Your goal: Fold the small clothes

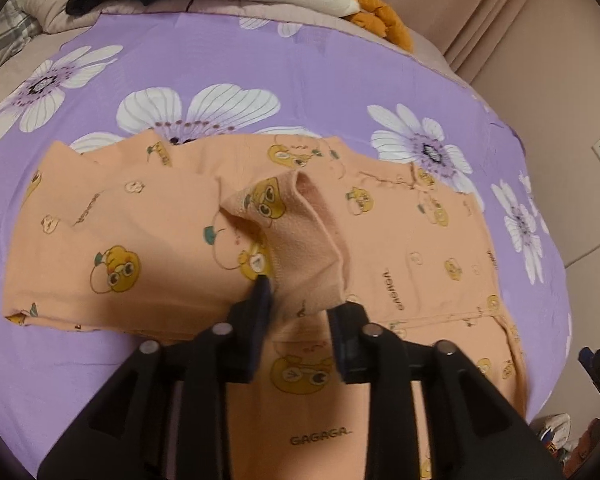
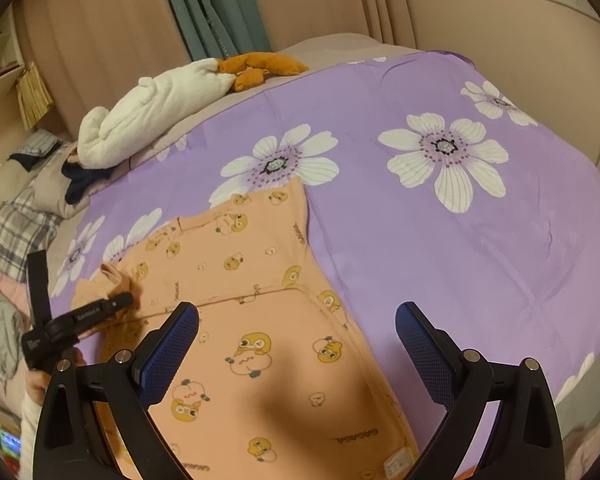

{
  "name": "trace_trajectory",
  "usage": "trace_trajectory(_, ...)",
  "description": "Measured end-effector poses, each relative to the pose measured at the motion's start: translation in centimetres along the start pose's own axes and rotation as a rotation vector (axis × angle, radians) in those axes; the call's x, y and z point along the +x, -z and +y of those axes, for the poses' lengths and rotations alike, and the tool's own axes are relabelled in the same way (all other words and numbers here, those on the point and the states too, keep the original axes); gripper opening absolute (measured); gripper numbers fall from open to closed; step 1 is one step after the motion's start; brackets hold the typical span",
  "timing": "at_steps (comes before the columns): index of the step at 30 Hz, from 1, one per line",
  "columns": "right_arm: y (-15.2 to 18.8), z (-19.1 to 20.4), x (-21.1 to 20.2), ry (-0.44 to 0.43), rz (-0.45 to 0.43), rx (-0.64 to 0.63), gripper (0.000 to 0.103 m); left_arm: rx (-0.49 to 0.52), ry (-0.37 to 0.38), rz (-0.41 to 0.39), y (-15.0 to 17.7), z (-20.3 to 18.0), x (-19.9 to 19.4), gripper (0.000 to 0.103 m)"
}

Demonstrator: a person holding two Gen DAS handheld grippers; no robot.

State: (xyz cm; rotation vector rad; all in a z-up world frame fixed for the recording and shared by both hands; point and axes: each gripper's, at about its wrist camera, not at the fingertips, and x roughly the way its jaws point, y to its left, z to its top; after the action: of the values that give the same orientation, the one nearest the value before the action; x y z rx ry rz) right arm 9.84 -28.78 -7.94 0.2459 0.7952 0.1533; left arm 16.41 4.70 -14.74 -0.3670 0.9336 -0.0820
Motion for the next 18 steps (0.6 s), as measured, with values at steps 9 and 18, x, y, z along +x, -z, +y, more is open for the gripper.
trace_trajectory(9,-0.2,0.8,1.0,-0.022,0.025,-0.01,0.098,-0.009,0.113,-0.021,-0.2,-0.8,-3.1,0.067)
trace_trajectory(18,-1.4,5.2,3.9,-0.187,0.093,-0.075,0.098,-0.124,-0.045,-0.155,0.3,4.0,-10.4,0.092)
